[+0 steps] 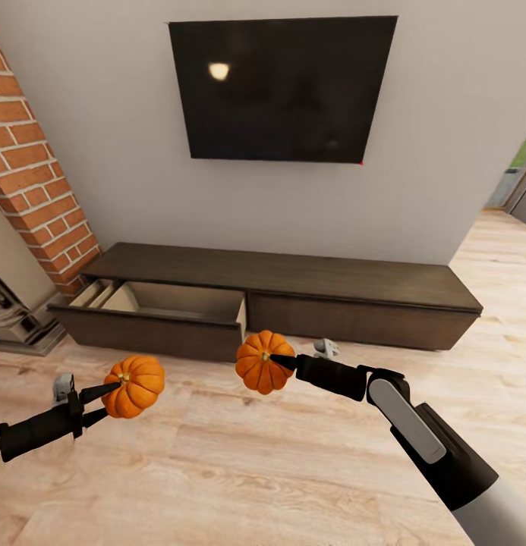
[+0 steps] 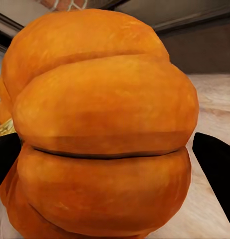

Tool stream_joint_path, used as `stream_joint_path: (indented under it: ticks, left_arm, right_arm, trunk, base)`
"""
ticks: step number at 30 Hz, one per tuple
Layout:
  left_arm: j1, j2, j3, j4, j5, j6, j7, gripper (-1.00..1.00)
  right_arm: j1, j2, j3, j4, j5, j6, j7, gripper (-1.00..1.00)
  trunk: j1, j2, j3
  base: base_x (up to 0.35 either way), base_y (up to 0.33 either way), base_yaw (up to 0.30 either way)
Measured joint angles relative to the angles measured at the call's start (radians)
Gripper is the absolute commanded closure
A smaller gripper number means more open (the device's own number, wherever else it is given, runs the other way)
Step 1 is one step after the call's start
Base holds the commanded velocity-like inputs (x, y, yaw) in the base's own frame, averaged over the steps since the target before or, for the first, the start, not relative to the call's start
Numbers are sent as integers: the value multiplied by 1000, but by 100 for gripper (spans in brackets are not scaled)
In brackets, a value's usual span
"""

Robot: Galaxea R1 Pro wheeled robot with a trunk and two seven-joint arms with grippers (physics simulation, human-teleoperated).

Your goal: Place each of the two pumpkins and all three candles from the living room inside a cabinet in the living room (use any cabinet), then make sure every cabinet is closed, and position the cauldron so it is next to a table in the living room.

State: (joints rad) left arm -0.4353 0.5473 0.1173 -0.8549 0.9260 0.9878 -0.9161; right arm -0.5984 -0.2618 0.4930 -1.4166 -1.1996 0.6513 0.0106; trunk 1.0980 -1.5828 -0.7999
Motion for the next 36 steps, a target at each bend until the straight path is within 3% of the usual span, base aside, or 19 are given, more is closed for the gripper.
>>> stream_joint_path:
  ticks: [21, 36]
  left_arm:
    - [0, -1, -1, 0, -10, -4, 0, 100]
    - [1, -1, 0, 0, -12, -6, 0, 100]
  right_arm:
    - [0, 0, 0, 4, 4, 0, 3, 100]
    - [0, 2, 0, 6, 7, -1, 5, 100]
  trunk:
    - [0, 0, -25]
    - [0, 0, -27]
  base:
    - [208, 252, -189]
    - [123, 267, -15]
